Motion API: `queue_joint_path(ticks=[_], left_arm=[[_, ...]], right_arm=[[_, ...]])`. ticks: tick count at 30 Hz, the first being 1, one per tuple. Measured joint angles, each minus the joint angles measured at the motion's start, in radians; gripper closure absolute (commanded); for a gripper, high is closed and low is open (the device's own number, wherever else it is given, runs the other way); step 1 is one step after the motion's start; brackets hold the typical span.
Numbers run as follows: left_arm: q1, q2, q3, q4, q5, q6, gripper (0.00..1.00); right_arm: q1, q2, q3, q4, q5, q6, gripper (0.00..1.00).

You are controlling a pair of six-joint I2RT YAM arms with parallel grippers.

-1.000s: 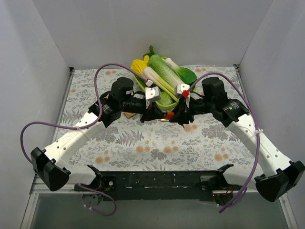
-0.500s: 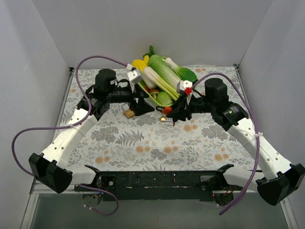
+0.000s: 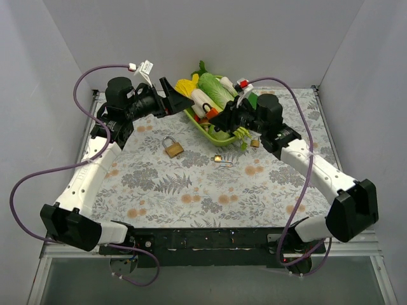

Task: Lock with the key
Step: Lock the lock.

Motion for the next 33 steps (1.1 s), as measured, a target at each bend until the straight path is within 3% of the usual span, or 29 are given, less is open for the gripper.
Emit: queue_joint_path(ticks=[10, 20, 24, 33], left_arm=[[0.005, 0.056, 0.005, 0.032, -0.053, -0.267, 0.02], [0.012, 0.061, -0.069, 0.039, -0.058, -0.346, 0.02], [0.024, 0.061, -0.100, 0.055, -0.043, -0.369, 0.16], [0.061, 0.063, -0.117, 0.080, -0.033, -0.399, 0.28]], right_arm=[[0.113, 0.143, 0.100, 0.052, 0.190, 0.087, 0.99], [0.181, 0.209, 0.184, 0.106, 0.272, 0.079, 0.99], [0.193, 0.241, 0.206, 0.103, 0.276, 0.079, 0.99], [0.201, 0.262, 0.221, 0.105, 0.272, 0.083, 0.99]])
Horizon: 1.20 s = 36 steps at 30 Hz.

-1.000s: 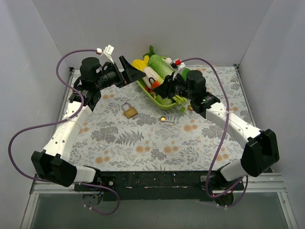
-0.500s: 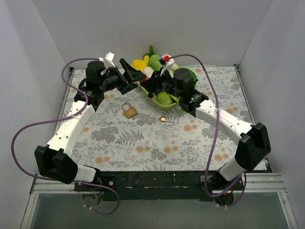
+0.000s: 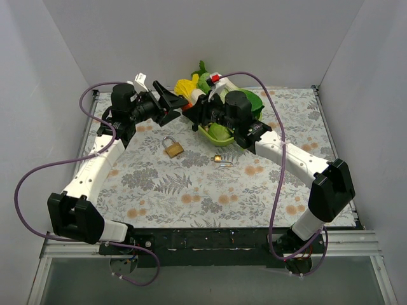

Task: Lock with the key
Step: Lock the lock.

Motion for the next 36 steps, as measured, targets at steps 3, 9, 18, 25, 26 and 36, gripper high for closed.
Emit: queue_joint_path(ticks=[3, 9, 18, 25, 26, 36], left_arm=[[0.018, 0.004, 0.000, 0.011, 0.000, -0.011, 0.32], [0.027, 0.019, -0.014, 0.042, 0.010, -0.026, 0.34], [0.027, 0.032, -0.032, 0.052, 0.023, -0.034, 0.37], [0.022, 0.032, -0.056, 0.074, 0.027, -0.036, 0.47], [0.021, 0.032, -0.058, 0.074, 0.027, -0.037, 0.50], [0.023, 0.032, -0.064, 0.081, 0.023, -0.037, 1.00]], right_arm=[[0.004, 0.000, 0.000, 0.000, 0.000, 0.002, 0.99], [0.006, 0.001, 0.000, 0.004, -0.003, 0.003, 0.99], [0.013, 0.027, 0.006, 0.011, -0.008, 0.021, 0.99], [0.019, 0.042, 0.016, 0.009, -0.011, 0.026, 0.99], [0.019, 0.047, 0.020, 0.009, -0.012, 0.026, 0.99], [0.020, 0.062, 0.026, 0.009, -0.026, 0.028, 0.56]])
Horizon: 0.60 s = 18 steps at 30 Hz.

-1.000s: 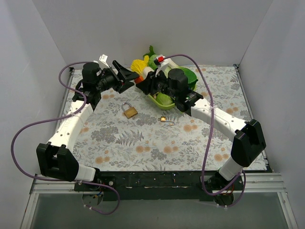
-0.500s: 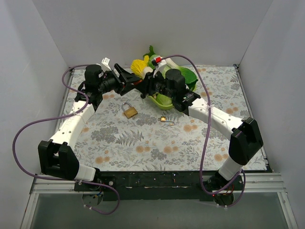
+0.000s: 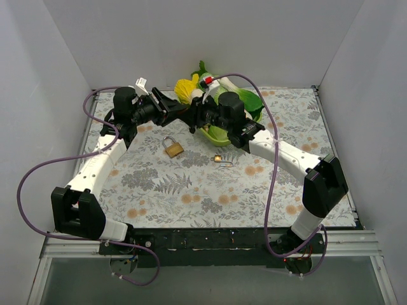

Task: Lock with the key
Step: Lock the lock.

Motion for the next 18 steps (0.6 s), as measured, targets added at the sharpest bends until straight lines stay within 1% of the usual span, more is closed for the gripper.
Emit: queue_joint_path(ticks=[1, 2, 6, 10, 12, 13, 16, 18], left_arm=[[0.000, 0.000, 0.000, -0.001, 0.000, 0.001, 1.00], [0.001, 0.000, 0.000, -0.003, 0.001, 0.000, 1.00], [0.015, 0.002, 0.000, -0.016, 0.004, 0.002, 1.00], [0.031, 0.002, -0.001, -0.025, 0.003, 0.006, 1.00], [0.034, 0.002, -0.002, -0.027, 0.003, 0.010, 1.00], [0.034, 0.002, -0.002, -0.027, 0.004, 0.013, 1.00], [0.034, 0.002, -0.002, -0.027, 0.009, 0.016, 1.00], [0.034, 0.002, -0.002, -0.027, 0.011, 0.018, 1.00]], right_arm=[[0.000, 0.000, 0.000, -0.003, -0.002, 0.000, 0.50], [-0.002, 0.000, 0.001, -0.006, -0.005, 0.001, 0.48], [-0.021, -0.002, 0.015, -0.024, -0.056, -0.009, 0.46], [-0.071, -0.010, 0.033, -0.081, -0.128, -0.033, 0.49], [-0.098, -0.014, 0.044, -0.117, -0.180, -0.057, 0.49], [-0.105, -0.017, 0.047, -0.130, -0.193, -0.070, 0.52], [-0.116, -0.024, 0.053, -0.181, -0.238, -0.114, 0.57], [-0.114, -0.026, 0.054, -0.203, -0.258, -0.133, 0.57]])
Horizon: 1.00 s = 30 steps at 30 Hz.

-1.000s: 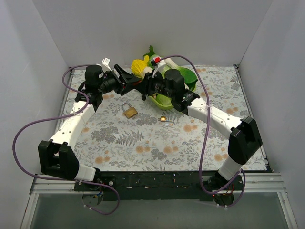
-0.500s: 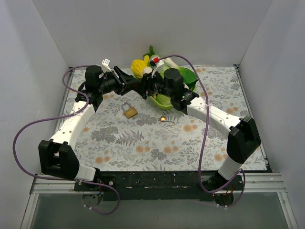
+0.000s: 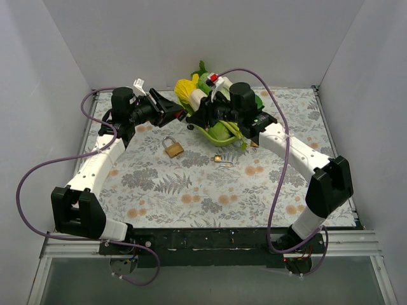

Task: Lock with the key
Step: Lock the lock.

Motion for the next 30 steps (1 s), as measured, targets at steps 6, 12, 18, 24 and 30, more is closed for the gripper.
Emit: queue_joint_path(ticks=[6, 12, 18, 24, 30], left_arm=[[0.000, 0.000, -0.019, 0.000, 0.005, 0.003, 1.00], [0.000, 0.000, -0.028, -0.002, 0.005, 0.003, 1.00], [-0.001, 0.000, -0.028, -0.003, 0.004, 0.003, 1.00], [-0.001, 0.000, -0.028, -0.003, 0.004, 0.004, 1.00], [-0.001, 0.000, -0.028, -0.003, 0.006, 0.007, 1.00]], right_arm=[[0.005, 0.000, 0.012, -0.047, -0.032, -0.031, 0.57], [0.009, 0.003, 0.038, -0.053, -0.038, -0.051, 0.57], [0.021, 0.024, 0.056, -0.071, -0.038, -0.077, 0.56], [0.026, 0.035, 0.056, -0.112, -0.038, -0.101, 0.69], [0.027, 0.035, 0.056, -0.123, -0.037, -0.115, 0.99]])
